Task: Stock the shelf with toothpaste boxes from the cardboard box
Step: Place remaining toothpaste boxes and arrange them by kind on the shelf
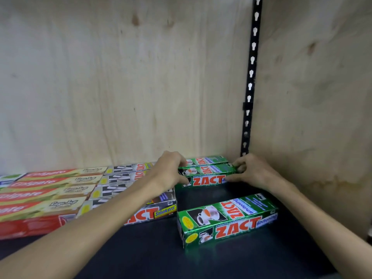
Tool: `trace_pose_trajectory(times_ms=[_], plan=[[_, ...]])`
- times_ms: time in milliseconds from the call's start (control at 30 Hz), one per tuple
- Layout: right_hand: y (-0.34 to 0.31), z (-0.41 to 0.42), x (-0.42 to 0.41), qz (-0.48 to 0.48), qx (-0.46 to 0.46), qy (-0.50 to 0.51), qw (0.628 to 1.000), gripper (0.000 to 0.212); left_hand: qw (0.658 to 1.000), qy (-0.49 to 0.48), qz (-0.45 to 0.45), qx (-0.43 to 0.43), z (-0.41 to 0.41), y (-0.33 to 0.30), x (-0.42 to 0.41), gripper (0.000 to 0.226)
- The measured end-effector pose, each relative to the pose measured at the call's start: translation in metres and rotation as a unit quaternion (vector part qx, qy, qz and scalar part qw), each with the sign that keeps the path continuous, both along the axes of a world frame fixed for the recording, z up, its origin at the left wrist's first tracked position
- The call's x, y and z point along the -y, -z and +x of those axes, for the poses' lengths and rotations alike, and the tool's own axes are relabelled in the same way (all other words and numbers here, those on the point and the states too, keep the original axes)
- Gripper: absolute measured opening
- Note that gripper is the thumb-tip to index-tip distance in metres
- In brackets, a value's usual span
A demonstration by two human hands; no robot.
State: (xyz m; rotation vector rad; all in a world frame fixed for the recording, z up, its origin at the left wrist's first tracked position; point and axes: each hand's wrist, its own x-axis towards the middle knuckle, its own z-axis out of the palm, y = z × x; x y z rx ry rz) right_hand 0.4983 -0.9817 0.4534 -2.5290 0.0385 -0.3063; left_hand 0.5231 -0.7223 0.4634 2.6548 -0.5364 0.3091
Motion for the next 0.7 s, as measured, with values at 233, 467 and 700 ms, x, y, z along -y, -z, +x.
trace_pose_trajectory(times_ms=[233, 467, 700], plan=[[0.011, 0.008, 0.005, 0.031, 0.033, -0.008, 0.999, 0.055, 0.999, -0.048, -0.009, 0.013, 0.006, 0.000, 0.003, 0.070], [0.019, 0.003, 0.010, 0.066, 0.038, -0.029, 0.997, 0.046, 0.999, -0.035, 0.012, 0.017, 0.005, 0.008, -0.001, 0.059], [0.018, -0.075, 0.006, 0.123, 0.148, 0.024, 0.981, 0.042, 1.000, 0.007, 0.006, 0.000, -0.028, -0.007, -0.023, 0.035]])
